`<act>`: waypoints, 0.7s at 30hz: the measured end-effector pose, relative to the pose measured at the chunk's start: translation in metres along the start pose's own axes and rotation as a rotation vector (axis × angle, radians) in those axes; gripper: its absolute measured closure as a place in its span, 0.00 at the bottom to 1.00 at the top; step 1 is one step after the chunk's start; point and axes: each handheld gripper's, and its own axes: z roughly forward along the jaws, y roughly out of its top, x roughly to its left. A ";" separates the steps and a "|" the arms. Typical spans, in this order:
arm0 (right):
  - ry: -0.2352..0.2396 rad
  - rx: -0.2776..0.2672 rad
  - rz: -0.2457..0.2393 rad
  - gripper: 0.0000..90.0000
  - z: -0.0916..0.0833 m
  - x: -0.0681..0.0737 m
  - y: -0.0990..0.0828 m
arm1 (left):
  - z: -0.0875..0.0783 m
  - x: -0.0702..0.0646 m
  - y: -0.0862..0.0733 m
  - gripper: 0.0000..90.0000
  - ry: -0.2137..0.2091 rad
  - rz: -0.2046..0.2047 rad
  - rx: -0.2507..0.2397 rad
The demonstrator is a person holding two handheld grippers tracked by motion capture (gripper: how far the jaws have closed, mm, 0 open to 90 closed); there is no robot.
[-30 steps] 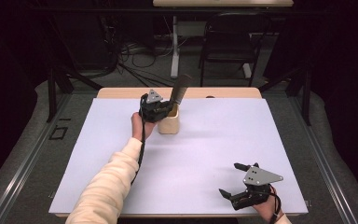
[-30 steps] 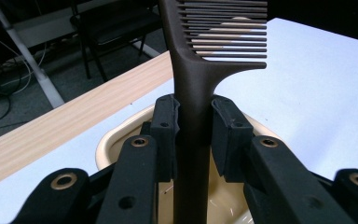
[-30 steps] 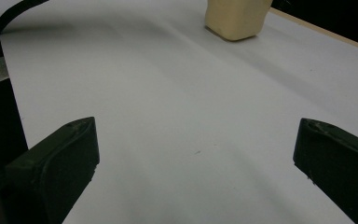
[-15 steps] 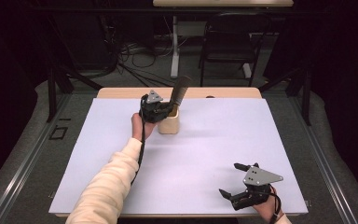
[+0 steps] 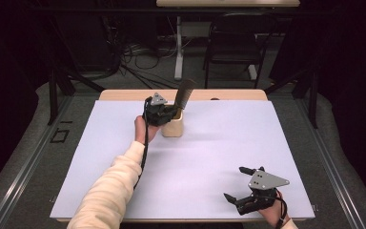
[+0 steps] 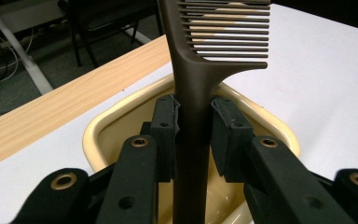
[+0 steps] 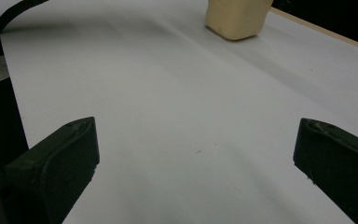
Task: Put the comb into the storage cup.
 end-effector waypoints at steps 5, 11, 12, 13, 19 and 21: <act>-0.001 0.000 0.003 0.00 -0.001 0.000 0.000 | 0.000 -0.001 0.000 0.80 0.000 0.003 0.008; -0.001 -0.004 0.000 0.00 -0.001 0.000 0.000 | -0.002 -0.002 0.001 0.72 -0.015 -0.017 0.004; 0.000 -0.004 0.002 0.00 -0.001 0.000 0.000 | -0.003 -0.004 0.002 0.64 -0.001 -0.014 0.001; -0.001 -0.002 0.000 0.00 -0.001 -0.001 0.000 | -0.005 -0.005 0.004 0.59 0.001 -0.015 -0.002; -0.001 0.000 0.002 0.00 0.000 0.000 0.000 | -0.012 -0.009 0.010 0.44 0.007 -0.007 0.023; 0.000 0.002 0.001 0.00 0.000 0.000 0.000 | -0.014 -0.010 0.013 0.35 0.007 -0.018 0.039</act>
